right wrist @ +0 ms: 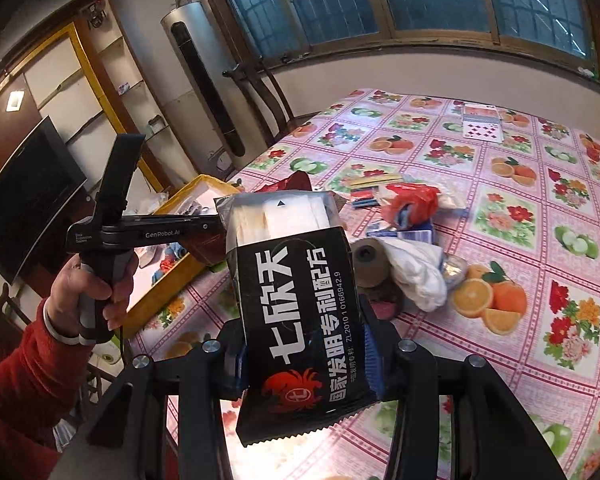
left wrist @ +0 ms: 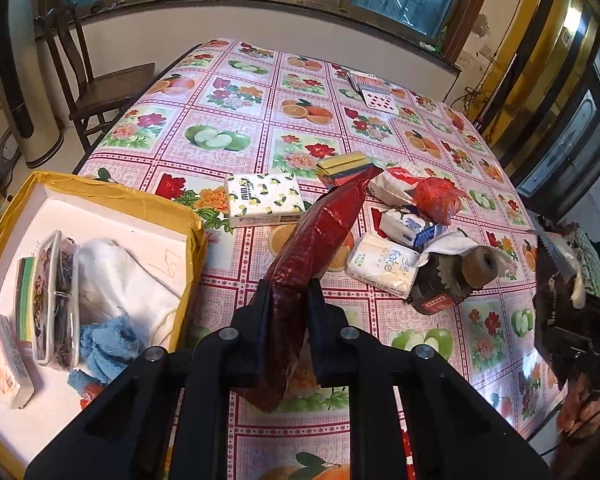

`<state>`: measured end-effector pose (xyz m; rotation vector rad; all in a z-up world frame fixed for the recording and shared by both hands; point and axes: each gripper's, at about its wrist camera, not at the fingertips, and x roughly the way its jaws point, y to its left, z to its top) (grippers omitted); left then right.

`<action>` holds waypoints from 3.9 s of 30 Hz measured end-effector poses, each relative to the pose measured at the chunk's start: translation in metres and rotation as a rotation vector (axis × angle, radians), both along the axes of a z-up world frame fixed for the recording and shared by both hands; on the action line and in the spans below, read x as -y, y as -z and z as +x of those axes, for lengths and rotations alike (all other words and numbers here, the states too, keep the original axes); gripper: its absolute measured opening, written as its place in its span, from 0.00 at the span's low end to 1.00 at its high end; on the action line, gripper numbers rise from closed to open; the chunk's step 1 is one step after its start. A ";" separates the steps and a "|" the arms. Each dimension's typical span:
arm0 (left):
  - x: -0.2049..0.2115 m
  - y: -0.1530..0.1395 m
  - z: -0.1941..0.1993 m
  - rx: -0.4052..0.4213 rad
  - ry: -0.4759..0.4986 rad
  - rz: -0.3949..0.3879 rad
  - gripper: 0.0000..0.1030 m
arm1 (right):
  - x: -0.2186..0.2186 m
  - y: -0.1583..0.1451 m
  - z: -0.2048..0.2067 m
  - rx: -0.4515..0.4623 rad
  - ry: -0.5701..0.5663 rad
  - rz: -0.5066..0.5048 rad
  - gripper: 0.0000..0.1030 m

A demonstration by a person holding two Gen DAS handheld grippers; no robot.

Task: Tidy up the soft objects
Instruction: 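Lay red bag in the box with left tool while right tool drops black packet there, then reach left tool to the yellow-print tissue pack while right tool reaches white wipe pack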

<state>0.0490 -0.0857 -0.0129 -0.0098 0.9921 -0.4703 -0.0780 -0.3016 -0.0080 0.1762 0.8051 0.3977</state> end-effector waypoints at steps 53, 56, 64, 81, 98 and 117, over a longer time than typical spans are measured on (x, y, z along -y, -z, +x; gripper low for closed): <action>-0.172 -0.013 -0.065 0.178 -0.439 0.036 0.70 | -0.259 0.068 0.153 -0.219 -0.125 0.296 0.79; -0.168 -0.012 -0.068 0.178 -0.423 0.032 0.70 | -0.243 0.062 0.136 -0.182 -0.093 0.277 0.79; -0.134 -0.009 -0.057 0.117 -0.350 -0.025 0.70 | -0.147 0.024 0.084 -0.066 -0.032 0.200 0.80; -0.010 -0.016 -0.007 0.044 -0.183 0.071 0.71 | -0.053 0.026 0.100 -0.164 -0.016 -0.046 0.82; 0.013 -0.004 0.033 -0.128 -0.154 -0.044 0.71 | -0.068 0.032 0.125 -0.217 -0.123 -0.229 0.81; 0.027 0.069 0.118 -0.488 -0.375 -0.294 0.72 | -0.093 0.084 0.189 -0.414 -0.266 -0.417 0.81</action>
